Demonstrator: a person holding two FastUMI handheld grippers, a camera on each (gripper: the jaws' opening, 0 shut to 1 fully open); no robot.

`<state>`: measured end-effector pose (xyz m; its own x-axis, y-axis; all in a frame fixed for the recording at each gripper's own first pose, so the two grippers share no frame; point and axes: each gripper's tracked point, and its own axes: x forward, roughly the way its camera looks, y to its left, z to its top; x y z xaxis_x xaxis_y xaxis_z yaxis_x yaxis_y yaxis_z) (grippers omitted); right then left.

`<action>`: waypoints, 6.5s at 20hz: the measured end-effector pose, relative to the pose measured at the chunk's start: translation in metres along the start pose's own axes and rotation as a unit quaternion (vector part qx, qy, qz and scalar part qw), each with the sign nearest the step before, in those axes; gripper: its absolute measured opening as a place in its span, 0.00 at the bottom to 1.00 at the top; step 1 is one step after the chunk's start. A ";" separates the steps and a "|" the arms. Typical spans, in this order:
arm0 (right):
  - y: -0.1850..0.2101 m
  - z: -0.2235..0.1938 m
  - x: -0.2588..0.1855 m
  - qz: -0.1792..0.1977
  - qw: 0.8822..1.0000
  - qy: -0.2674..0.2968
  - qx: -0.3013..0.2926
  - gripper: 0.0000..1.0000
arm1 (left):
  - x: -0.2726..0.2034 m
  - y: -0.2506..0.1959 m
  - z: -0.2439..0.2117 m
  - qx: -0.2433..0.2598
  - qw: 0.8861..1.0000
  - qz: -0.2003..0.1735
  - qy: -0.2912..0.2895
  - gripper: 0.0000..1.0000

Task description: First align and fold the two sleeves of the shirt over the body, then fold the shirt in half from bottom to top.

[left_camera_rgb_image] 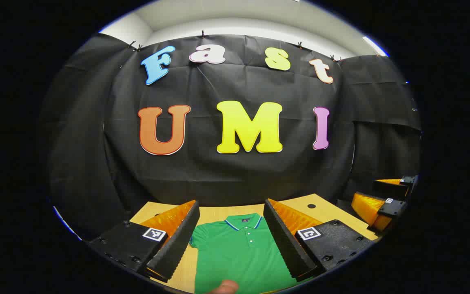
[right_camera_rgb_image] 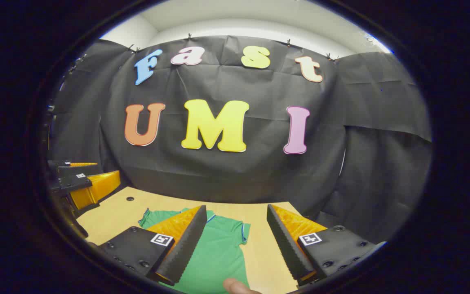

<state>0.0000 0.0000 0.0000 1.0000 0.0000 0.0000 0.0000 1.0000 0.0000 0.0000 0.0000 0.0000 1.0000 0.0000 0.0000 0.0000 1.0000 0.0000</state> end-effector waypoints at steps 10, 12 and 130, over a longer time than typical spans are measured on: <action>-0.006 0.002 0.009 0.011 1.000 0.005 -0.018 0.94 | 0.012 -0.024 -0.004 -0.006 1.000 -0.012 -0.001 0.94; -0.013 0.001 0.014 0.008 1.000 0.008 -0.022 0.94 | 0.017 -0.028 -0.005 -0.003 1.000 -0.011 -0.001 1.00; 0.041 -0.209 0.223 0.086 0.956 0.280 0.032 0.95 | -0.021 0.132 -0.137 -0.052 0.972 0.154 0.169 1.00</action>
<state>0.2225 0.0411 -0.2089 0.8288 0.1814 -0.5294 -0.1455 0.9833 0.1092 -0.0208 0.1320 -0.1368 0.8955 0.2809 -0.3453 -0.3164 0.9473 -0.0500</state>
